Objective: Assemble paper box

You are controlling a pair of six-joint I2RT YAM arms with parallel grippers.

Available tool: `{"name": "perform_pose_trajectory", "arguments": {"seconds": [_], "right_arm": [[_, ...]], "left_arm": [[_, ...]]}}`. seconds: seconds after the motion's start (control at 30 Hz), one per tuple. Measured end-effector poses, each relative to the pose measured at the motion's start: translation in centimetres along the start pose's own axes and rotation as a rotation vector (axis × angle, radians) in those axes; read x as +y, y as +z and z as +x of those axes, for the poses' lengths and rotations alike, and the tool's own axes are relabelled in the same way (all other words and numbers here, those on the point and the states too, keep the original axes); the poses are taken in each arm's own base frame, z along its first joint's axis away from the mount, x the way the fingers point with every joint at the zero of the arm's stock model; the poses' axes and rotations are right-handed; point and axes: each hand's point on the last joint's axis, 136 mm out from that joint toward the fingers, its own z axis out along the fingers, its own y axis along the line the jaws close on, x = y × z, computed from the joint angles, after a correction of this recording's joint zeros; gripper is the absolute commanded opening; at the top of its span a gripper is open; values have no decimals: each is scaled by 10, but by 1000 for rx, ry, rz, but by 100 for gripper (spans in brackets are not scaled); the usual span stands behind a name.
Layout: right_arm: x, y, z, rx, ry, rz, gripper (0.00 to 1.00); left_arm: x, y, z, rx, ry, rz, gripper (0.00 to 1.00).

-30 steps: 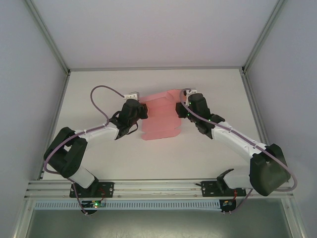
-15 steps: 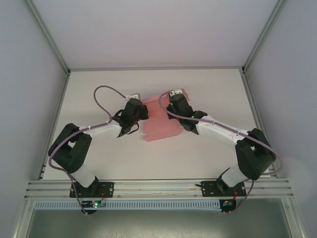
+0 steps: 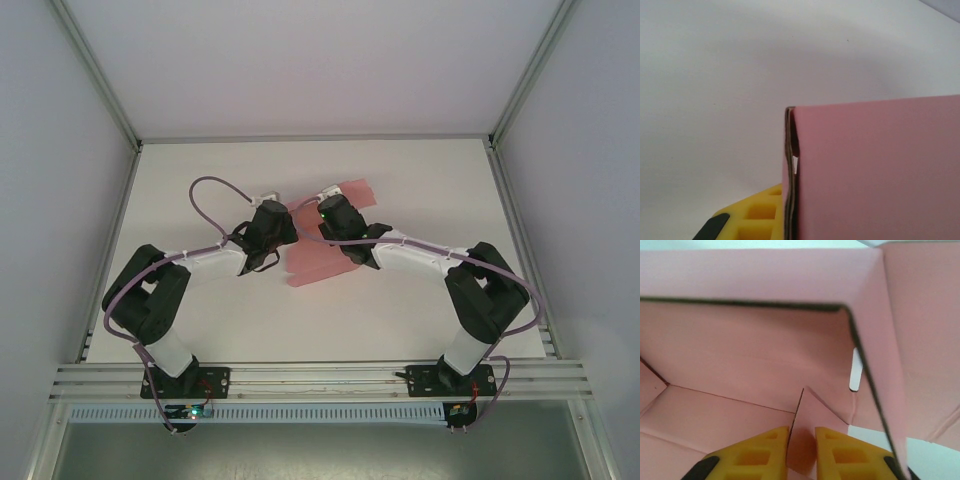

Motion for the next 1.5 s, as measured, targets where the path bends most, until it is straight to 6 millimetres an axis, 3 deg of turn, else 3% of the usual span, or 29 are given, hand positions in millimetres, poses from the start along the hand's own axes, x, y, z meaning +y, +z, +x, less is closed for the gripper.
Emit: {"name": "perform_pose_trajectory", "arguments": {"seconds": [0.07,0.13,0.23,0.3,0.43,0.6,0.7,0.8,0.87,0.97,1.17,1.5], "right_arm": [[2,-3,-3,-9,8,-17,37],[2,-12,-8,-27,19,-43,41],[-4,-36,-17,-70,45,-106,51],[-12,-56,-24,-106,71,-151,66],[-54,-99,-40,-215,157,-186,84],[-114,-141,-41,-350,263,-174,89],[-154,-152,-35,-395,344,-137,98],[-186,-155,-30,-414,410,-102,98],[-196,-149,-26,-405,432,-115,98],[-192,-125,-15,-328,452,-192,98],[-161,-84,-2,-173,476,-413,95],[-107,-76,-2,-101,416,-666,79]], "left_arm": [[-3,0,0,5,0,12,0],[-6,0,0,6,1,20,0],[-8,-1,0,11,9,32,0],[-10,-2,0,13,16,41,0],[-15,-8,-4,2,41,67,0],[-21,-21,-5,-10,73,114,0],[-25,-25,-3,-10,88,148,0],[-26,-26,1,-2,92,167,0],[-27,-26,3,5,96,179,0],[-31,-28,3,10,103,202,0],[-37,-34,0,4,120,229,0],[-37,-34,0,3,121,228,0]]}}
